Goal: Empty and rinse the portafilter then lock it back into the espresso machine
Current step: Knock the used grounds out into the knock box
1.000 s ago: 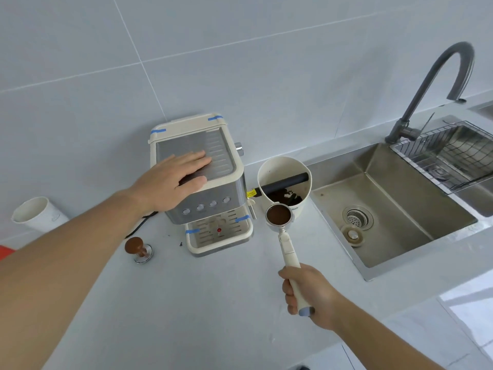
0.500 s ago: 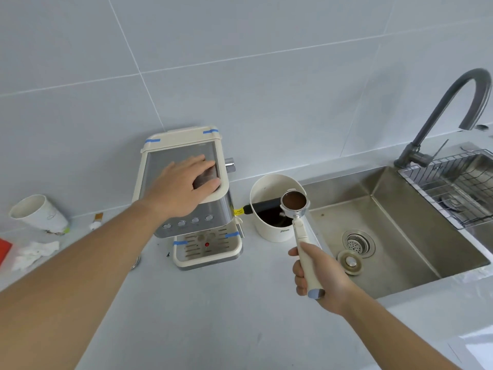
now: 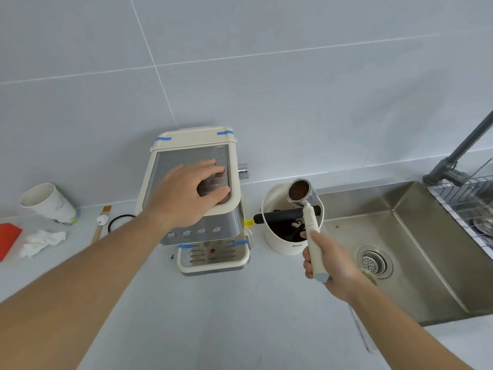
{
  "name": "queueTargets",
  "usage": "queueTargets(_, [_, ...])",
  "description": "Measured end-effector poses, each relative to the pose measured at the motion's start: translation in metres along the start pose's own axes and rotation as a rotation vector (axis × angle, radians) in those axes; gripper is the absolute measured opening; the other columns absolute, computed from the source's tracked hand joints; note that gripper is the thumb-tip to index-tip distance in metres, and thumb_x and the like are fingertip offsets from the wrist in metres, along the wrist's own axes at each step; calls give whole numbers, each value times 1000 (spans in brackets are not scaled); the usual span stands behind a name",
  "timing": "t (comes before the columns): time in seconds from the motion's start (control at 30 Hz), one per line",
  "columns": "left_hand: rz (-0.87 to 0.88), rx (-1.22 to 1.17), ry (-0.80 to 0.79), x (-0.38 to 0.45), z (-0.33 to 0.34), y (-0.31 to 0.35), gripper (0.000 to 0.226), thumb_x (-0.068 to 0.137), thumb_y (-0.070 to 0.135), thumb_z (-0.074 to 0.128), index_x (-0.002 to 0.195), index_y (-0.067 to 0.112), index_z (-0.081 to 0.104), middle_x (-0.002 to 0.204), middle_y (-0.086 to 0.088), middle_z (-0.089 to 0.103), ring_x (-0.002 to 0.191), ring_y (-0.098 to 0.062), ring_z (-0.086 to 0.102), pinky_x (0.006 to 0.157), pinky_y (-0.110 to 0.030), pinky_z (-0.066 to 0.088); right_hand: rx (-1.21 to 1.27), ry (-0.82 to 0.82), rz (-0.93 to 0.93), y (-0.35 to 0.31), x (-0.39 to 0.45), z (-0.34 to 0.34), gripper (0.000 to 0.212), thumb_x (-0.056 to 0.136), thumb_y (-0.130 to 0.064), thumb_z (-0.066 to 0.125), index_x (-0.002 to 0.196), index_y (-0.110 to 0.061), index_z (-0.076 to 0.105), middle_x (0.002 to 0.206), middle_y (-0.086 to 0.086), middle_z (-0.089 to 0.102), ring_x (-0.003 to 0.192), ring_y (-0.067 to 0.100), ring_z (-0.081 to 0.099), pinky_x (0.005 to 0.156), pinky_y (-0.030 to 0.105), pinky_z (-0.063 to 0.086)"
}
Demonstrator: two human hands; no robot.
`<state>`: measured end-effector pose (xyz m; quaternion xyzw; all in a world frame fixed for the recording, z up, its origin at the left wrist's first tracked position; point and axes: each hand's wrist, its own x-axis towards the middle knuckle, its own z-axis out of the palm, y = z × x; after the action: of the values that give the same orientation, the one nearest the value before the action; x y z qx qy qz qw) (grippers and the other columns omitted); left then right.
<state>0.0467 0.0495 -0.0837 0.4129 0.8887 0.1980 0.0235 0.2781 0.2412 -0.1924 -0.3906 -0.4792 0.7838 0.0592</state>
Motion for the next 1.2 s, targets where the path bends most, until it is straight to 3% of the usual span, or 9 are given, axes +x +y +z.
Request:
queueTargets(0.33, [4, -10, 5, 1, 0, 0, 63, 79, 70, 42, 135, 40, 52, 151, 16, 43, 137, -14, 41, 116, -37, 21, -197, 115, -95, -6, 20, -1, 15, 93, -19, 59, 100, -6, 58, 75, 15, 52, 47, 24, 49, 46, 33, 42])
queueTargets(0.53, [8, -7, -3, 0, 0, -1, 65, 78, 71, 39, 135, 41, 52, 150, 15, 44, 136, -14, 41, 115, -38, 22, -445, 241, -167, -4, 26, 3, 22, 86, -18, 65, 107, -17, 60, 79, 12, 58, 56, 24, 54, 51, 32, 48])
queueTargets(0.67, [28, -3, 4, 0, 0, -1, 56, 85, 63, 47, 135, 38, 53, 151, 13, 44, 137, -10, 39, 117, -37, 18, -681, 298, -228, 4, 24, 8, 34, 84, -14, 65, 108, -31, 48, 86, 3, 57, 65, 22, 55, 51, 30, 46])
queueTargets(0.8, [22, 0, -5, 0, 0, -1, 59, 84, 65, 45, 135, 38, 52, 151, 13, 44, 136, -11, 41, 118, -40, 21, -827, 311, -279, 7, 24, 9, 31, 84, -14, 63, 106, -27, 46, 80, 0, 56, 63, 21, 54, 47, 28, 43])
queueTargets(0.93, [18, -5, -2, 0, 0, -1, 62, 81, 68, 42, 135, 38, 52, 151, 13, 44, 136, -12, 42, 117, -39, 22, -808, 277, -260, 8, 23, 6, 40, 80, -19, 64, 114, -34, 47, 85, 0, 59, 68, 31, 67, 56, 46, 60])
queueTargets(1.2, [25, -7, 16, 0, 0, 0, 55, 86, 62, 49, 135, 38, 53, 151, 12, 44, 136, -12, 42, 116, -37, 20, -783, 253, -289, 10, 25, 6, 38, 85, -21, 62, 119, -31, 47, 89, 2, 61, 64, 29, 63, 47, 33, 51])
